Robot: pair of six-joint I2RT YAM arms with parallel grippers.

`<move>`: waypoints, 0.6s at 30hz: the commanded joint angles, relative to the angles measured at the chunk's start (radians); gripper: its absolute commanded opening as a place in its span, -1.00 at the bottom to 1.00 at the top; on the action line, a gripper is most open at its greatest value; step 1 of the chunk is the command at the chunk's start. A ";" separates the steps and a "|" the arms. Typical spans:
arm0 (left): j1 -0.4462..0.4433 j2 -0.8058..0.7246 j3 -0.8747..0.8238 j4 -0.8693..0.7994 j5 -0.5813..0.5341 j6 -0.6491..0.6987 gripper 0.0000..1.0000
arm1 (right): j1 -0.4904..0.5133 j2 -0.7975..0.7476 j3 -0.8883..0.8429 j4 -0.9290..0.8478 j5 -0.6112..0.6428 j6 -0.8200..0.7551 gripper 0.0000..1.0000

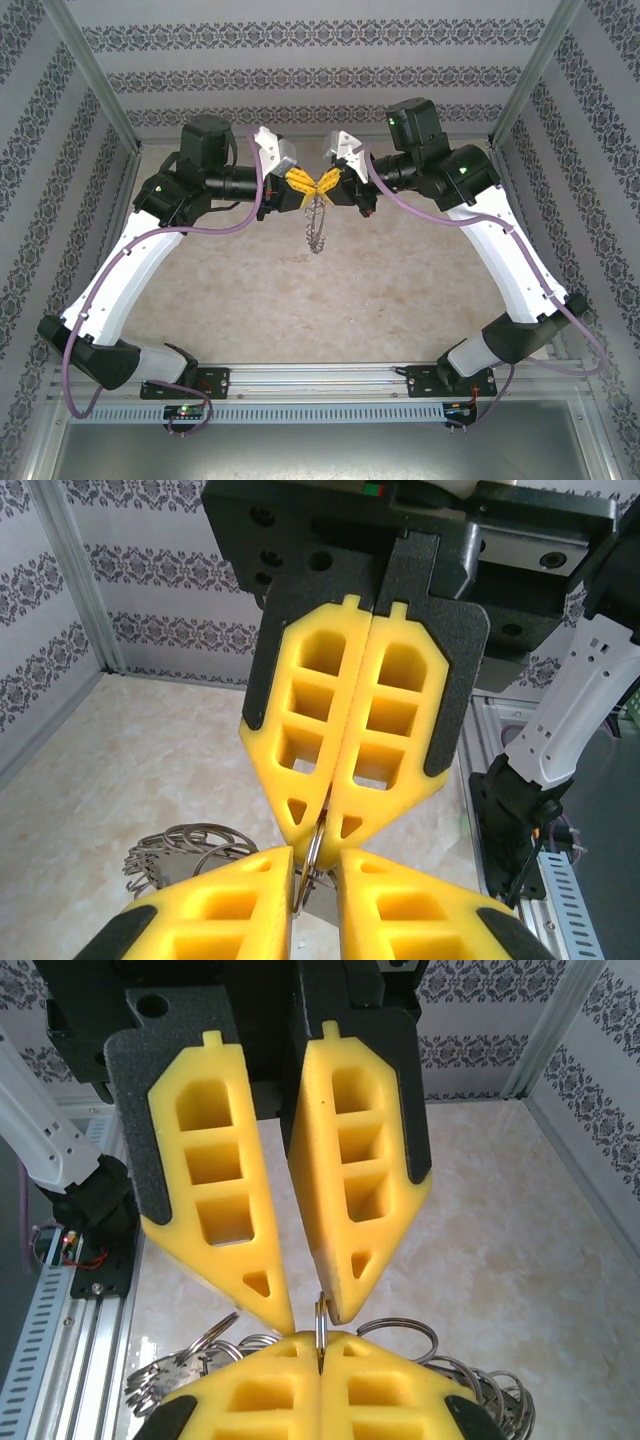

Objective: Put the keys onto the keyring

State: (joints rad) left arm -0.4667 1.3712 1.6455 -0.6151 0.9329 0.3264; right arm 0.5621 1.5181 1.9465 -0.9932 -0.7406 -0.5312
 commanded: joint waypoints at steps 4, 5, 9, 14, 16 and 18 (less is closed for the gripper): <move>-0.018 0.012 0.028 -0.051 -0.020 0.046 -0.70 | 0.036 0.019 0.044 -0.027 -0.007 -0.053 -1.00; -0.020 0.012 0.028 -0.049 -0.020 0.046 -0.73 | 0.039 0.021 0.044 -0.033 -0.002 -0.059 -1.00; -0.024 0.017 0.026 -0.054 -0.021 0.047 -0.99 | 0.046 0.024 0.047 -0.037 0.009 -0.064 -1.00; -0.024 0.012 0.023 -0.039 -0.012 0.034 -1.00 | 0.042 0.006 0.026 -0.003 0.018 -0.033 -0.78; -0.020 0.011 0.022 -0.021 0.002 0.015 -1.00 | 0.028 -0.013 -0.006 0.035 0.012 -0.001 -0.56; -0.014 0.009 0.018 0.001 0.021 -0.009 -1.00 | 0.004 -0.032 -0.042 0.077 -0.008 0.051 -0.36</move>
State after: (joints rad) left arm -0.4721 1.3754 1.6482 -0.6628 0.9218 0.3492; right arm 0.5747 1.5265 1.9373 -1.0023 -0.6964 -0.5343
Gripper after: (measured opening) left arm 0.043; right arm 0.291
